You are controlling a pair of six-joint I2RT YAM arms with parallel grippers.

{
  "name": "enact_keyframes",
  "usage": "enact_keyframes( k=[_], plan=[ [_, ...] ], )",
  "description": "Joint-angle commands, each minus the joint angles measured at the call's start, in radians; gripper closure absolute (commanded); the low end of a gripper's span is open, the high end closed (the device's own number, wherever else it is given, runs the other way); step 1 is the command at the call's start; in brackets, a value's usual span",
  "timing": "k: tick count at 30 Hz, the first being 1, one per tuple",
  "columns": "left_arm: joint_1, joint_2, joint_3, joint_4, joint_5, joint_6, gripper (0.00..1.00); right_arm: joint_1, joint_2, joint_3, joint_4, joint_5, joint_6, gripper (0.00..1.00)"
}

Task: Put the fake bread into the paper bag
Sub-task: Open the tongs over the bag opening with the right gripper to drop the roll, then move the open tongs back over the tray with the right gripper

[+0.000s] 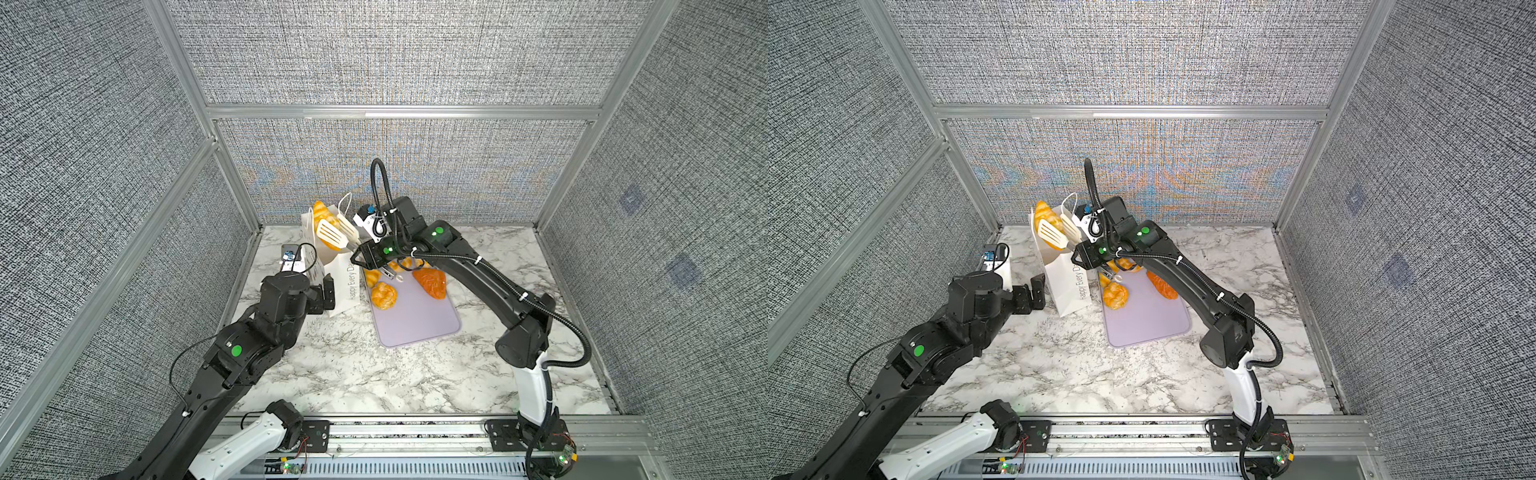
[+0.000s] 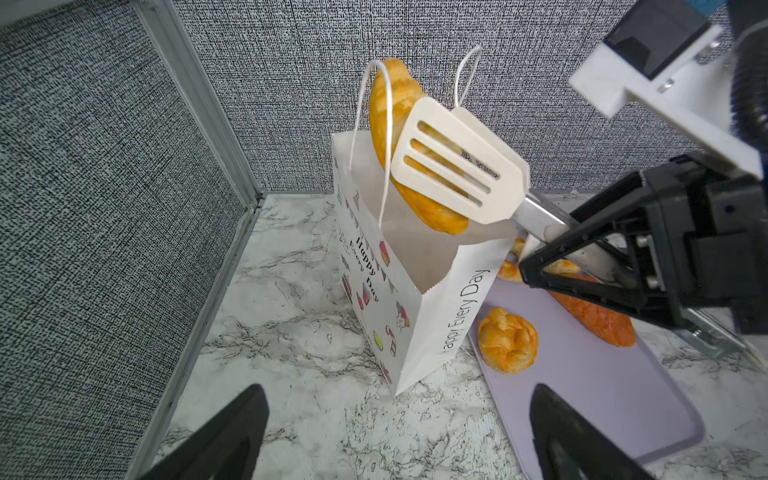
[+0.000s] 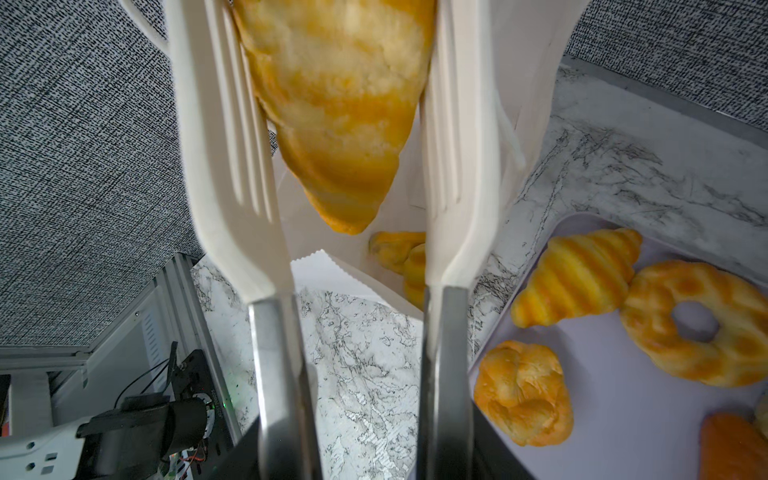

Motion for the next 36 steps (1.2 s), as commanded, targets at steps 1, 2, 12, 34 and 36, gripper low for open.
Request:
enact_keyframes(
  k=[1,2,12,34,36],
  plan=[
    [0.000,0.003,0.011,0.018,0.011,0.007,0.01,0.005,-0.012,0.015,0.006,0.013,-0.011,0.47],
    [0.000,0.004,0.013,0.018,0.009,0.007,0.00,0.007,-0.014,0.017,0.006,0.013,-0.013,0.47],
    [0.000,0.056,0.061,0.019,0.015,0.012,0.01,0.010,-0.050,0.012,-0.024,0.043,-0.042,0.43],
    [-0.023,0.086,-0.024,0.266,0.242,-0.056,0.07,-0.004,-0.373,-0.329,0.005,0.156,-0.169,0.44],
    [-0.040,0.092,-0.030,0.279,0.224,-0.058,0.07,-0.008,-0.405,-0.368,0.024,0.171,-0.173,0.44]
  ],
)
